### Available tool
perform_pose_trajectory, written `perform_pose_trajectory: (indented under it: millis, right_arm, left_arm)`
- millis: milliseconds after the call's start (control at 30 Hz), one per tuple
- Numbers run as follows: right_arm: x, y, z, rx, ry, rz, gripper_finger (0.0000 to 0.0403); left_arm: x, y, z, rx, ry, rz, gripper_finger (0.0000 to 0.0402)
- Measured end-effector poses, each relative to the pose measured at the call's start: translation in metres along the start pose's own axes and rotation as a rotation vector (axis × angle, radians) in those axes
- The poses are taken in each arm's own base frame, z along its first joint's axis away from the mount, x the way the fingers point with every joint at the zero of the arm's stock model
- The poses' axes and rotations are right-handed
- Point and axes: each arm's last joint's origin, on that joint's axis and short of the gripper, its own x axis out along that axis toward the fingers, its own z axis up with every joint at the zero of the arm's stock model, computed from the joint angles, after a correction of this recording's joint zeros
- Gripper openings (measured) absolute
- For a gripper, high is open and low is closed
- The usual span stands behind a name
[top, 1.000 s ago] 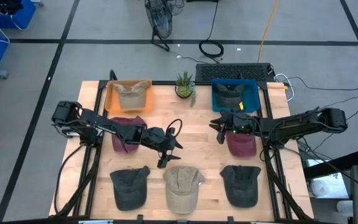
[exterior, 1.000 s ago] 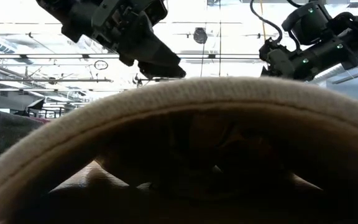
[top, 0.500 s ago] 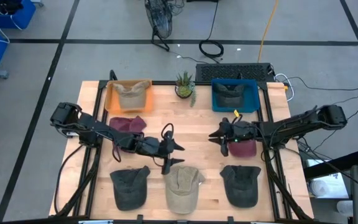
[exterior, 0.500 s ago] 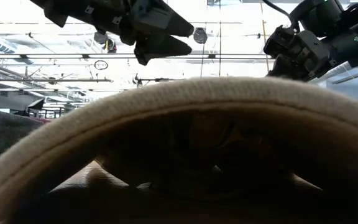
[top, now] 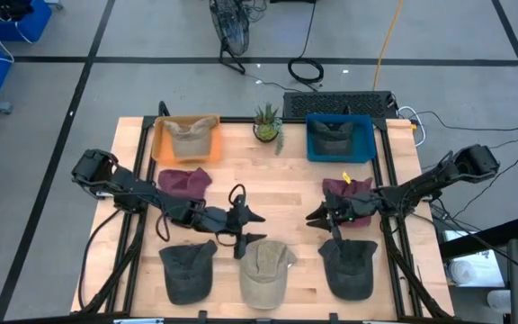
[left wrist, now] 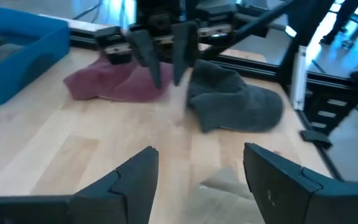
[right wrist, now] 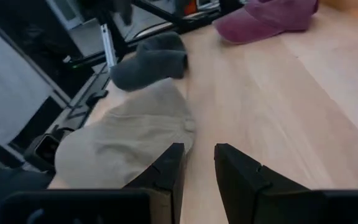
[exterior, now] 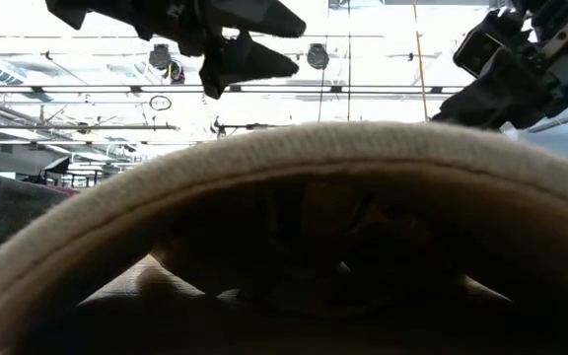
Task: Pick & Place hat
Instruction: Put the brown cap into the orange bin
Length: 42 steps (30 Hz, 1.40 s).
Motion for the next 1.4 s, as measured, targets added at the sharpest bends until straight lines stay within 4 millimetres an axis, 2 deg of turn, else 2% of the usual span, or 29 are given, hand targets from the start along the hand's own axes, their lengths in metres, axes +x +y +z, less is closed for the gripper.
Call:
perform_pose_trajectory:
  millis: [200, 300, 700, 1400]
  right_arm:
    - [-0.002, 0.001, -0.005, -0.018, -0.030, -0.089, 0.0077]
    - [-0.002, 0.003, -0.003, -0.024, -0.047, -0.076, 0.0077]
    - [-0.002, 0.009, 0.001, -0.133, -0.094, -0.043, 0.0077]
    - [-0.003, 0.008, 0.001, -0.122, -0.105, -0.064, 0.0077]
  left_arm:
    - [-0.005, -0.017, -0.004, 0.047, -0.004, -0.045, 0.0237]
    - [-0.007, -0.022, -0.003, 0.087, -0.031, -0.060, 0.0237]
    - [-0.006, -0.019, 0.002, 0.089, -0.081, -0.007, 0.0237]
    - [-0.006, -0.018, 0.002, 0.085, -0.074, -0.008, 0.0237]
